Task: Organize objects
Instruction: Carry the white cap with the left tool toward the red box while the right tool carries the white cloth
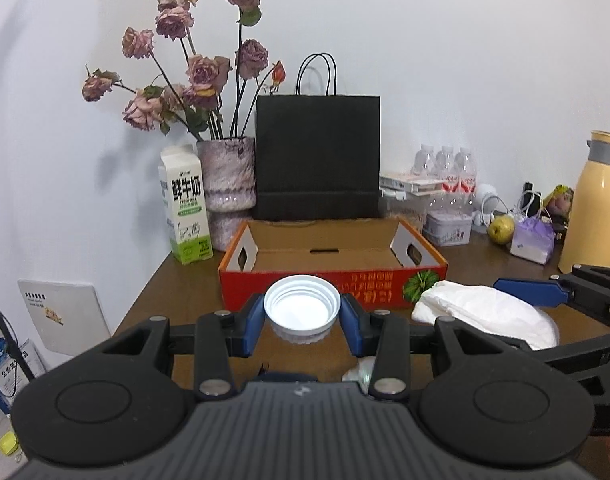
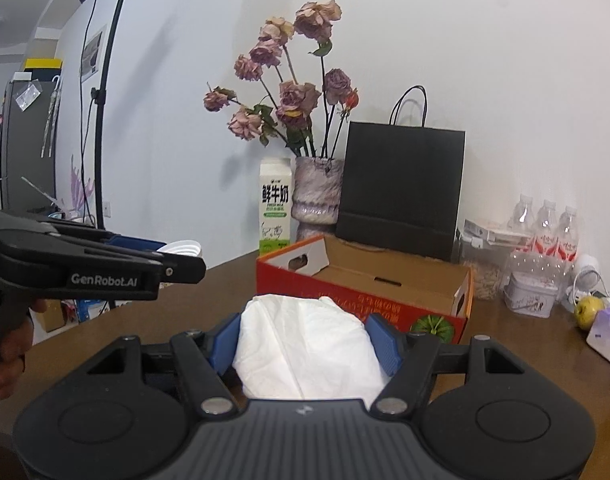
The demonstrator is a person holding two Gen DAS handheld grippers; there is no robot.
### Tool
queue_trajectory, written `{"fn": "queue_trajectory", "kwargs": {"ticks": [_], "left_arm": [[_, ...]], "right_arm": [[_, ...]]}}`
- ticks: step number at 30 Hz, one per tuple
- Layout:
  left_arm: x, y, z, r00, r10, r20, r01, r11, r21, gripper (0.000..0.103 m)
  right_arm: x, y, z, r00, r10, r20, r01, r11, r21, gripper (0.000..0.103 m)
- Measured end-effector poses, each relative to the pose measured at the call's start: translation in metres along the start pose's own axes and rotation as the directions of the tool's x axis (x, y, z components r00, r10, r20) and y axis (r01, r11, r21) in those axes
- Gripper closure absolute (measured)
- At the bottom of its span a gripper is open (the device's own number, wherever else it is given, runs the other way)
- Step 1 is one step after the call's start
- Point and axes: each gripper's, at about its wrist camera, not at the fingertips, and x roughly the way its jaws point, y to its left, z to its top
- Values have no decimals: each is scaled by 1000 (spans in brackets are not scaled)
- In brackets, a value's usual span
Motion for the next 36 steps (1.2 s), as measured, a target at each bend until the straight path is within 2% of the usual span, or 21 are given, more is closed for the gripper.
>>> {"fn": "queue_trajectory", "kwargs": {"ticks": [18,36], "left_arm": [[66,-2,49,999,-1,36,2,1000,-9,62],[166,-2,75,1000,-22,-20,22,1000,-7,62]], "right_arm": [[67,-31,42,999,-16,36,17,999,-27,36],[159,-72,68,999,-49,-12,48,996,-71,36]]}}
